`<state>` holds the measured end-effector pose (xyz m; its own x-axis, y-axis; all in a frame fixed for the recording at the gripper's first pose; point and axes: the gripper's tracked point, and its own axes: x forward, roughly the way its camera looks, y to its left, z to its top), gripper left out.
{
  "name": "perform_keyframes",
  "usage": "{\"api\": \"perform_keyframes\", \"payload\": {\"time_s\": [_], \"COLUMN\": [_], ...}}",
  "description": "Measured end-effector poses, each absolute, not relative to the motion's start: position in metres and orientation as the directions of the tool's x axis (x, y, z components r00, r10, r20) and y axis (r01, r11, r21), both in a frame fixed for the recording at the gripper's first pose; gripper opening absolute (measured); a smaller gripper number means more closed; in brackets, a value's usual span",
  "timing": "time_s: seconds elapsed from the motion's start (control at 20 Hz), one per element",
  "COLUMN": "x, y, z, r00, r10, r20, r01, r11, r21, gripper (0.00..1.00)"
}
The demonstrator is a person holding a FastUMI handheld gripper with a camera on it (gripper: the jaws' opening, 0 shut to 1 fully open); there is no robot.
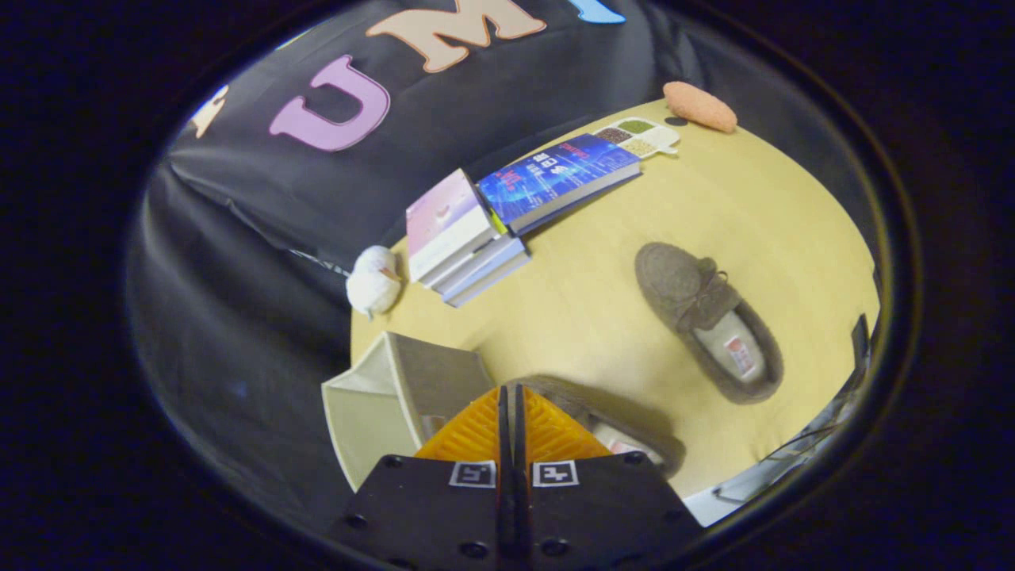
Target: Open the storage box then place both shoes into the box .Put the left shoe in first, then the right shoe, with the right side of both shoes facing outward in a uniform manner.
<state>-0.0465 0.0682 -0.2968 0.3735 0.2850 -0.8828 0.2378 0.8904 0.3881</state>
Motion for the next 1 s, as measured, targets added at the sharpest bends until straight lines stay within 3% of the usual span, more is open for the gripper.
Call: {"api": "perform_keyframes", "payload": {"time_s": [0.35,0.4,0.6,1.0], "x": [-0.066,-0.069,-0.088,-0.109], "y": [0.047,0.047,0.039,0.030], "z": [-0.327,-0.332,-0.354,-0.394], "r00": [0.319,0.307,0.238,0.133], "r10": [0.251,0.252,0.224,0.189], "r20": [-0.914,-0.918,-0.945,-0.973], "r01": [0.110,0.086,0.025,-0.066], "r11": [0.948,0.953,0.971,0.981], "r21": [0.299,0.290,0.237,0.182], "gripper": [0.04,0.11,0.21,0.28]}}
